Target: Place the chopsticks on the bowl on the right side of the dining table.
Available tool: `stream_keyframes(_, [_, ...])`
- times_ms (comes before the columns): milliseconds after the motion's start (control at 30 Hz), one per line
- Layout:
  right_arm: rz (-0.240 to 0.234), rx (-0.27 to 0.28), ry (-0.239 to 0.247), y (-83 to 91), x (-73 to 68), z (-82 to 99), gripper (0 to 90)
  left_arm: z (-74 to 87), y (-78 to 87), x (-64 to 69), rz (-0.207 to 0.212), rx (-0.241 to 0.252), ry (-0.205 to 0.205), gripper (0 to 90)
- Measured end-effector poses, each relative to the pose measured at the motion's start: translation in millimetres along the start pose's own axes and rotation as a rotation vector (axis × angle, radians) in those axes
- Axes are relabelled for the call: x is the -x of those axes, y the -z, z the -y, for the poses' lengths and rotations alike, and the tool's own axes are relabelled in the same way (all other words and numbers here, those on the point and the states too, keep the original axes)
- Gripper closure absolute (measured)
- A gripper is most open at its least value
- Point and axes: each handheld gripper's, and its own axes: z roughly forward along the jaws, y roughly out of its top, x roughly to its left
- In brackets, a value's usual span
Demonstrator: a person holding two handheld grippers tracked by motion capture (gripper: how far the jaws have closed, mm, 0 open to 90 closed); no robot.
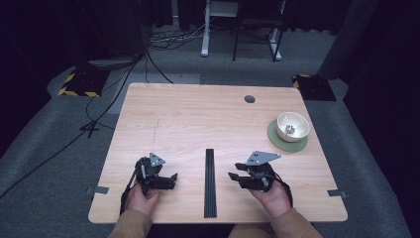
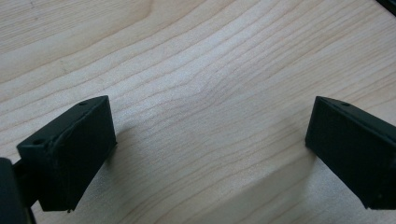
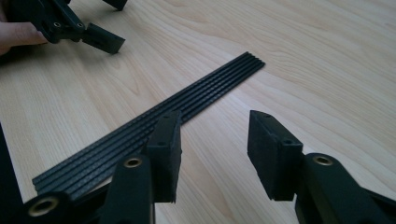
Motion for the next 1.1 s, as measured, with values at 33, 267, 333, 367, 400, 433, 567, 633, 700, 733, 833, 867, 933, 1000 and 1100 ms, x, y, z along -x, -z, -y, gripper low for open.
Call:
stream_keyframes(33, [-0.006,-0.001,0.001,-3.9,-1.9,-1.4,56.3,0.0,0.1,0.1,0.000,-0.001,0.001,2.0])
stream_keyframes(267, [-0.004,-0.027,0.004,-30.9,-13.5,-3.4,55.2,0.4,0.3,0.3,-0.002,-0.001,0.002,2.0])
stream_keyframes(333, [-0.005,-0.031,-0.006,-36.5,-14.7,-2.0,55.2,0.4,0.3,0.3,-0.002,-0.001,0.003,2.0])
stream_keyframes(367, [-0.010,-0.031,-0.003,-39.1,-14.3,-0.9,55.2,0.4,0.3,0.3,-0.002,-0.001,0.003,2.0])
stream_keyframes(400, [-0.011,-0.029,-0.019,-40.9,-15.3,-0.2,55.1,0.4,0.4,0.3,-0.002,-0.001,0.002,2.0])
stream_keyframes(433, [-0.015,-0.032,-0.022,-42.8,-14.9,1.0,54.5,0.4,0.4,0.3,-0.002,-0.001,0.002,2.0])
stream_keyframes(567, [-0.015,-0.027,-0.028,-51.6,-18.3,6.5,52.3,0.4,0.3,0.3,-0.002,-0.001,0.003,2.0])
stream_keyframes(633, [-0.013,-0.035,-0.016,-55.5,-20.6,8.2,51.4,0.5,0.4,0.4,-0.002,-0.001,0.002,2.0])
stream_keyframes(700, [-0.007,-0.040,0.002,-58.3,-23.3,9.3,51.1,0.5,0.7,0.2,-0.004,-0.003,-0.002,2.0])
stream_keyframes(733, [-0.007,-0.040,0.000,-59.4,-24.6,9.7,51.1,0.5,0.7,0.2,-0.004,-0.003,-0.001,2.0])
stream_keyframes(833, [0.000,-0.045,0.018,-62.1,-26.9,10.7,50.8,0.5,0.7,0.2,-0.005,-0.003,-0.001,2.0])
stream_keyframes(867, [0.004,-0.044,0.013,-62.7,-27.7,11.0,50.7,0.5,0.7,0.3,-0.003,-0.003,0.000,2.0])
stream_keyframes(933, [0.002,-0.052,0.013,-63.1,-27.6,11.4,50.2,0.5,0.7,0.2,-0.004,-0.003,-0.002,2.0])
stream_keyframes(1000, [0.005,-0.054,0.019,-63.9,-27.4,11.8,50.0,0.5,0.7,0.2,-0.004,-0.003,-0.001,2.0])
stream_keyframes(1100, [0.012,-0.059,0.017,-64.3,-27.6,12.3,50.1,0.5,0.7,0.2,-0.004,-0.003,-0.002,2.0])
